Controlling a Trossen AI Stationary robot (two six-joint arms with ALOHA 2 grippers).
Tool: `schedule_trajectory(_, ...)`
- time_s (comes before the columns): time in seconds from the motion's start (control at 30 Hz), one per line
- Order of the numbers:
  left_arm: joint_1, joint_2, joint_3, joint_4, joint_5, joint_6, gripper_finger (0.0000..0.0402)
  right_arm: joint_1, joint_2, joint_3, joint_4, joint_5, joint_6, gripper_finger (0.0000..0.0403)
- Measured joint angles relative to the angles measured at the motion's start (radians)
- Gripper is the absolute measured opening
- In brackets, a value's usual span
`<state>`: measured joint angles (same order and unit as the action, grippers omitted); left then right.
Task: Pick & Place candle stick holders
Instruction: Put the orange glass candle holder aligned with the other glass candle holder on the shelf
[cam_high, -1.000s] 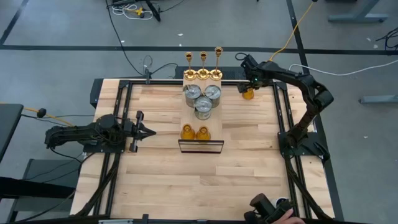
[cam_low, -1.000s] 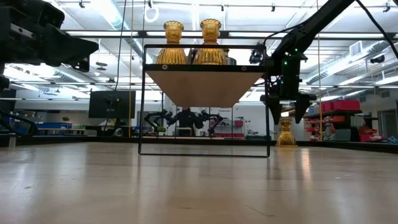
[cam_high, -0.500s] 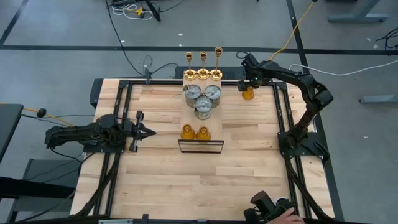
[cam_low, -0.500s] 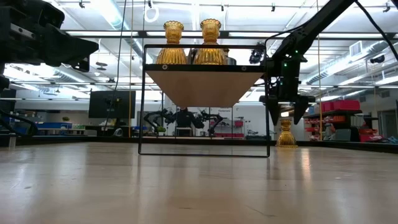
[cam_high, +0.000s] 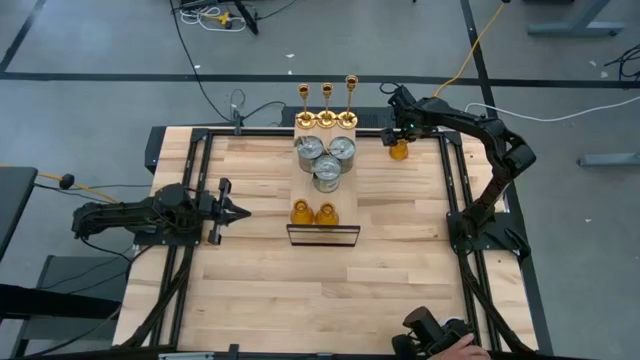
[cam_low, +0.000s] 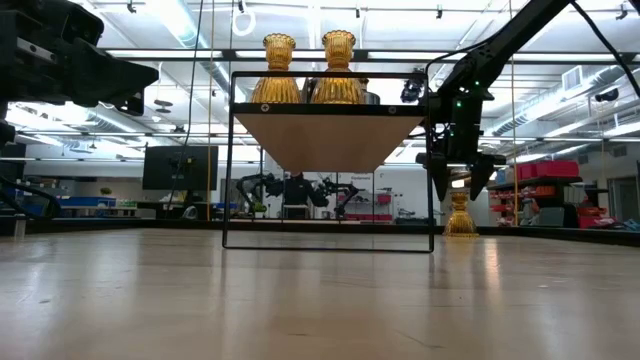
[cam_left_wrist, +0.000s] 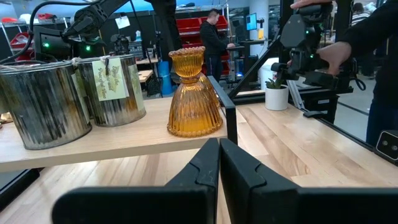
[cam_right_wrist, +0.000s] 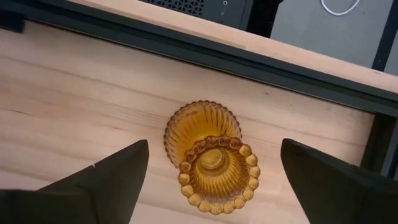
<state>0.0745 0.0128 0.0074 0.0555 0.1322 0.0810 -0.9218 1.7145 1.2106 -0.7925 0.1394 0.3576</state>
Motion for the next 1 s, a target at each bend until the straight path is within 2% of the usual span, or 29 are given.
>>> schedule_trajectory(0.4, 0.0, 0.0, 0.0, 0.0, 0.0, 0.0, 0.0018, 0.0, 0.0, 0.0, -0.026, 0.002, -0.034, 0.0312)
schedule_trajectory(1.0, 0.0, 0.0, 0.0, 0.0, 0.0, 0.0, 0.0018, 0.0, 0.0, 0.0, 0.0, 0.018, -0.034, 0.0269)
